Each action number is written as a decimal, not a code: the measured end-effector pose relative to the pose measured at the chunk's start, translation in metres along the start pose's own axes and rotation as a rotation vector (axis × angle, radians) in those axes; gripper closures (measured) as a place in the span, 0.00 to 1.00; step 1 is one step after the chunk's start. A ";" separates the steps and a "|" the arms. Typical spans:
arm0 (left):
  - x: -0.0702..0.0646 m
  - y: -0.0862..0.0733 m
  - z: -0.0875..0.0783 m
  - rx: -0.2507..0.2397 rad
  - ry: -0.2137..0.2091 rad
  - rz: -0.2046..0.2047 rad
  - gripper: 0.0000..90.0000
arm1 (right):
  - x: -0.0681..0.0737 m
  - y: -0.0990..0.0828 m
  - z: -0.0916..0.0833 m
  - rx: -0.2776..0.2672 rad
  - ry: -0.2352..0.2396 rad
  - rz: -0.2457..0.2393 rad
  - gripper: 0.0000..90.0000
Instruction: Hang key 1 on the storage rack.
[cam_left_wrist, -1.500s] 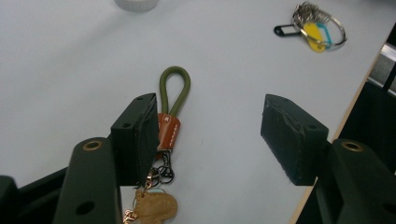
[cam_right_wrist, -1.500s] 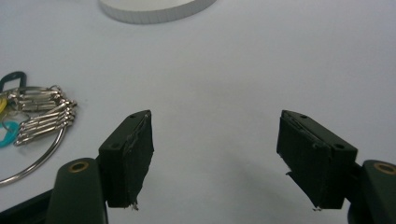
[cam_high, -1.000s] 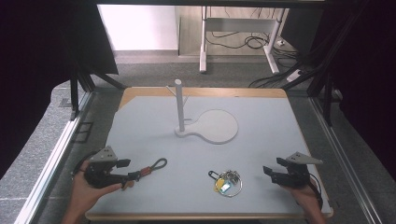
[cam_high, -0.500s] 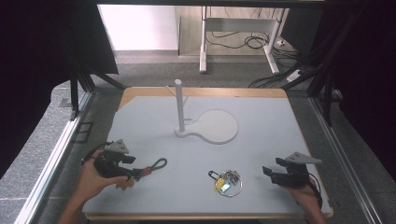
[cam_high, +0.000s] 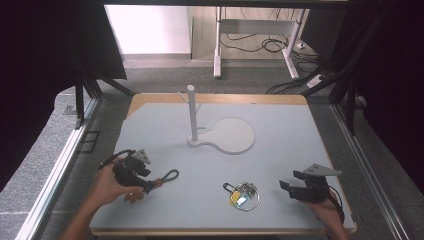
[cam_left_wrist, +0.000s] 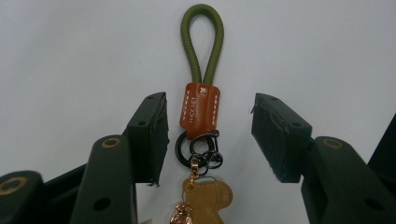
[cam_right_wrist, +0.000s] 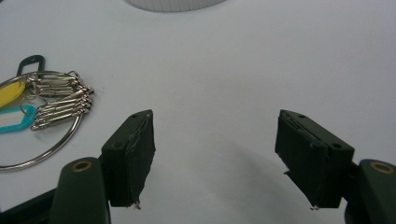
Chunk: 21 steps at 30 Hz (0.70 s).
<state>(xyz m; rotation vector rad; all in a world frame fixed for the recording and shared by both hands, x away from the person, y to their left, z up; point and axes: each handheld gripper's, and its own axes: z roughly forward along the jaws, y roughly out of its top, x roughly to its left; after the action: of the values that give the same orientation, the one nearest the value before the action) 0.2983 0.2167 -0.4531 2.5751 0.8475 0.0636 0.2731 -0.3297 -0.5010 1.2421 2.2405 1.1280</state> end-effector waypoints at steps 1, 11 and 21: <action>0.000 0.000 0.000 0.000 0.000 0.000 0.53 | 0.000 0.000 0.000 -0.001 0.001 0.003 0.32; -0.002 0.005 0.016 0.106 0.015 0.038 0.59 | 0.001 0.000 0.000 0.006 0.006 0.000 0.32; 0.003 0.015 0.027 0.177 0.029 0.064 0.63 | 0.002 0.002 0.000 -0.003 0.037 -0.001 0.32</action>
<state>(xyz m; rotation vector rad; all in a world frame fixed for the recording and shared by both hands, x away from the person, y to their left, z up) 0.3134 0.1972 -0.4723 2.7731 0.8139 0.0476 0.2727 -0.3279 -0.4993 1.2280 2.2658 1.1626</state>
